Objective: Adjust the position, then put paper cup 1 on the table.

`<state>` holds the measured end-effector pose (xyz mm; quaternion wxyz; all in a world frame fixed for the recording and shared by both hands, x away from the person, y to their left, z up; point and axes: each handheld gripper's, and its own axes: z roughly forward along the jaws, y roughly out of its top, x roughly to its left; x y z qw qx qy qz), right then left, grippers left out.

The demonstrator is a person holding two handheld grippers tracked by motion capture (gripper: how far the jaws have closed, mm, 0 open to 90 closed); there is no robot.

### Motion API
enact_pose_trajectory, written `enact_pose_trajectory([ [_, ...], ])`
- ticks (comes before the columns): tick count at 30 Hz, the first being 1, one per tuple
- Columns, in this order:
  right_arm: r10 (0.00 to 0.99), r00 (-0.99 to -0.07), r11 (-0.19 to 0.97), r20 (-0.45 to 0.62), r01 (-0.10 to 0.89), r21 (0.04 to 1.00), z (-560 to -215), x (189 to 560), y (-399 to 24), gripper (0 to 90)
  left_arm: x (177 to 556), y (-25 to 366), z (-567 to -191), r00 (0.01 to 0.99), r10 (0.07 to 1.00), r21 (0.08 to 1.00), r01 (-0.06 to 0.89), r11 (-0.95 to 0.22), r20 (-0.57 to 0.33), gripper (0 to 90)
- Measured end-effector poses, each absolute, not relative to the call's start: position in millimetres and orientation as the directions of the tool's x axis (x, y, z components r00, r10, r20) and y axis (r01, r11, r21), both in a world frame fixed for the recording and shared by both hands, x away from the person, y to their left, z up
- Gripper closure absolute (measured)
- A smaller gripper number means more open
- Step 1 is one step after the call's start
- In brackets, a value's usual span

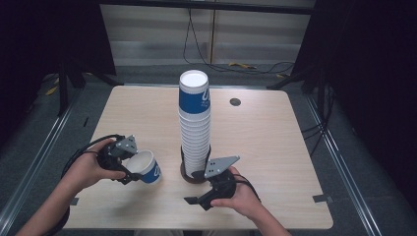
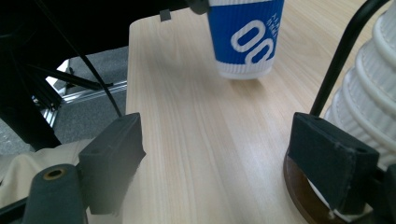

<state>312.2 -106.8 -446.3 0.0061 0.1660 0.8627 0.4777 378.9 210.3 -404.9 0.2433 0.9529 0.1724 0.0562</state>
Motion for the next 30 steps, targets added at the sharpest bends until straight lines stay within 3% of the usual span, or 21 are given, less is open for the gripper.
enact_pose_trajectory([
  [30, 0.319, -0.939, 0.523, 0.131, 0.289, 0.802, -436, 312, -138, 16.9, 405, 204, -417, 0.881, 0.473, 0.489, 0.409, -0.770, 0.009, 18.7],
])
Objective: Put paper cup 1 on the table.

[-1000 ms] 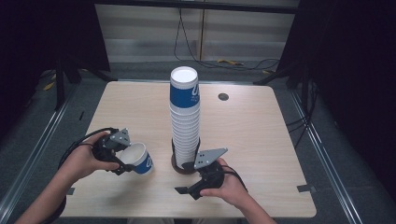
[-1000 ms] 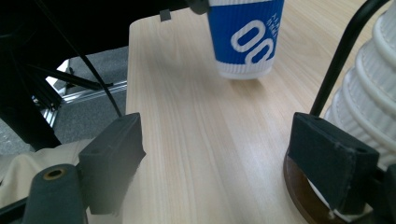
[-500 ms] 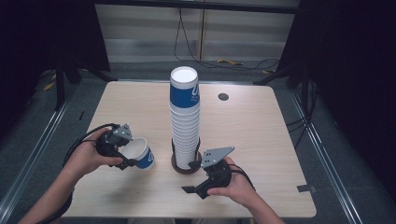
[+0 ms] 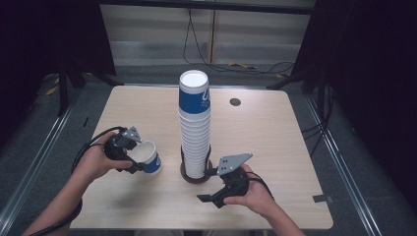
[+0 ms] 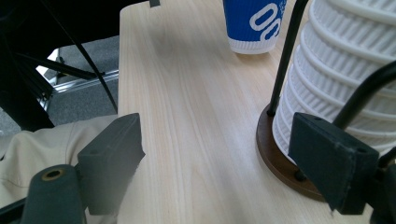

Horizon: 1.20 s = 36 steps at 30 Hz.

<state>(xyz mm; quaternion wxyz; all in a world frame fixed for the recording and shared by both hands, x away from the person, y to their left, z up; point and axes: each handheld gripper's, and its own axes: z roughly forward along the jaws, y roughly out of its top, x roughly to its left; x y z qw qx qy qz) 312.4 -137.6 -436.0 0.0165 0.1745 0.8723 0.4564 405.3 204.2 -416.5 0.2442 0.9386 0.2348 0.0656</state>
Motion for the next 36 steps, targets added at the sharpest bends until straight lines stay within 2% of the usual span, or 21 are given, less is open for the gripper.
enact_pose_trajectory([
  [9, 0.329, -0.936, 0.527, 0.125, 0.292, 0.798, -435, 312, -147, 16.9, 405, 202, -425, 0.875, 0.484, 0.507, 0.407, -0.760, 0.025, 17.1],
  [14, 0.335, -0.934, 0.530, 0.123, 0.295, 0.795, -434, 311, -152, 16.8, 404, 204, -436, 0.880, 0.475, 0.486, 0.414, -0.770, 0.003, 16.1],
  [19, 0.345, -0.931, 0.535, 0.121, 0.301, 0.790, -431, 312, -158, 16.8, 397, 209, -443, 0.865, 0.500, 0.513, 0.449, -0.732, -0.044, 16.1],
  [24, 0.364, -0.925, 0.551, 0.113, 0.312, 0.774, -426, 315, -164, 17.0, 394, 217, -440, 0.858, 0.510, 0.523, 0.463, -0.716, -0.062, 16.4],
  [29, 0.380, -0.920, 0.560, 0.099, 0.315, 0.766, -415, 319, -170, 17.0, 389, 225, -432, 0.846, 0.520, 0.530, 0.497, -0.687, -0.118, 16.7],
  [36, 0.398, -0.912, 0.567, 0.098, 0.328, 0.756, -398, 326, -178, 16.8, 386, 229, -415, 0.845, 0.521, 0.548, 0.495, -0.674, -0.122, 16.9],
])
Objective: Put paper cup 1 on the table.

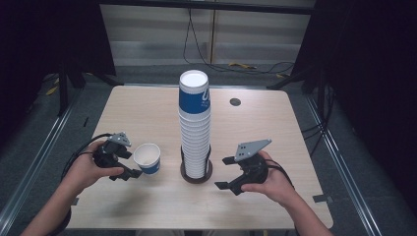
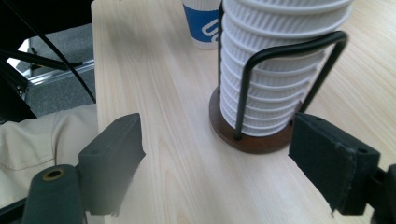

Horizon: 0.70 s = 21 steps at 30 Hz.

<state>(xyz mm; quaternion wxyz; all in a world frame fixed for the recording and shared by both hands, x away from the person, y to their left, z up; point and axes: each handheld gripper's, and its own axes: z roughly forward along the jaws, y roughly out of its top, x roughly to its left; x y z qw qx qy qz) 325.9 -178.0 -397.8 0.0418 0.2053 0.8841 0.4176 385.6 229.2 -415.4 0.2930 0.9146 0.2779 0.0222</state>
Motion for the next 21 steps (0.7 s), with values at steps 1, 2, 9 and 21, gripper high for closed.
enact_pose_trajectory([
  [1, 0.403, -0.910, 0.573, 0.099, 0.335, 0.748, -391, 329, -180, 16.3, 385, 230, -410, 0.845, 0.519, 0.557, 0.495, -0.667, -0.128, 16.9],
  [2, 0.403, -0.909, 0.569, 0.105, 0.339, 0.749, -389, 330, -181, 16.3, 384, 230, -408, 0.843, 0.521, 0.559, 0.497, -0.664, -0.131, 16.9],
  [9, 0.419, -0.903, 0.573, 0.089, 0.340, 0.746, -363, 343, -186, 16.2, 386, 226, -386, 0.853, 0.504, 0.560, 0.485, -0.672, -0.133, 16.8],
  [21, 0.442, -0.894, 0.536, 0.072, 0.327, 0.779, -316, 366, -179, 14.9, 392, 205, -362, 0.872, 0.471, 0.584, 0.455, -0.672, -0.138, 16.6],
])
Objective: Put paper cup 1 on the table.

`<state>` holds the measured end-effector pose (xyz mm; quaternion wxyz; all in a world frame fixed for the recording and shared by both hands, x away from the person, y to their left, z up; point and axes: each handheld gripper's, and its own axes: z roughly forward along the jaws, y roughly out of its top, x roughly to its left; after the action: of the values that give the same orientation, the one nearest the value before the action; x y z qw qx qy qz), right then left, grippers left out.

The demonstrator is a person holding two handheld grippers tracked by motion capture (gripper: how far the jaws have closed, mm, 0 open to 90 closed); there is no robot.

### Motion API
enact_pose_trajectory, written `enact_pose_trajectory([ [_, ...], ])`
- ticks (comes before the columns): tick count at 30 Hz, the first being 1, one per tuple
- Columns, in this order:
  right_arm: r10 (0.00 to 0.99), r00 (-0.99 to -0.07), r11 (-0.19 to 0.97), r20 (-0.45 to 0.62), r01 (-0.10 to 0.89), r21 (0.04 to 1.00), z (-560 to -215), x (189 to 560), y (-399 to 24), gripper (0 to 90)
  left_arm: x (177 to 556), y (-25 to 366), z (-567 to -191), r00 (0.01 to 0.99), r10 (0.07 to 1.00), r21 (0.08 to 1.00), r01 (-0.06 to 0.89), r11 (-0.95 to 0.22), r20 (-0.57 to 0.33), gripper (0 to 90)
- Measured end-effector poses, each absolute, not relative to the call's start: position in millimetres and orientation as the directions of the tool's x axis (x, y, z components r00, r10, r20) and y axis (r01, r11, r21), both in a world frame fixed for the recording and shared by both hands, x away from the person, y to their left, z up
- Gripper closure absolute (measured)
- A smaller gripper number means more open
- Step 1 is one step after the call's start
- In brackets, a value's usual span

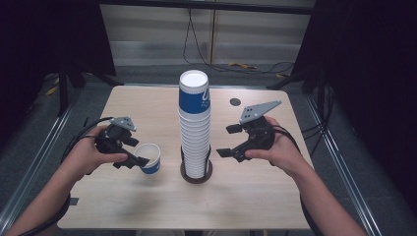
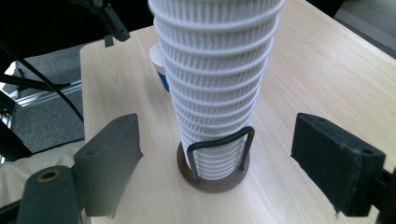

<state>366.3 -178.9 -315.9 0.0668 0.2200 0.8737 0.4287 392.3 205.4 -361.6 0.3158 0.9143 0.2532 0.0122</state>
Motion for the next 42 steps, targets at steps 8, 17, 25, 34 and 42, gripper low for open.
enact_pose_trajectory([
  [8, 0.447, -0.891, 0.512, 0.078, 0.326, 0.795, -297, 377, -171, 14.1, 396, 187, -341, 0.889, 0.438, 0.614, 0.420, -0.668, -0.131, 16.6],
  [17, 0.453, -0.889, 0.476, 0.071, 0.309, 0.823, -271, 387, -158, 13.7, 399, 170, -327, 0.906, 0.408, 0.624, 0.385, -0.680, -0.114, 16.6],
  [25, 0.429, -0.902, 0.484, 0.056, 0.281, 0.829, -253, 390, -144, 13.7, 401, 158, -324, 0.915, 0.386, 0.626, 0.372, -0.685, -0.121, 16.6],
  [34, 0.429, -0.901, 0.472, 0.058, 0.278, 0.836, -243, 395, -130, 13.6, 402, 151, -320, 0.919, 0.377, 0.632, 0.362, -0.686, -0.117, 16.6],
  [42, 0.437, -0.898, 0.461, 0.039, 0.261, 0.848, -237, 398, -118, 15.5, 402, 148, -320, 0.921, 0.370, 0.639, 0.356, -0.682, -0.119, 16.6],
])
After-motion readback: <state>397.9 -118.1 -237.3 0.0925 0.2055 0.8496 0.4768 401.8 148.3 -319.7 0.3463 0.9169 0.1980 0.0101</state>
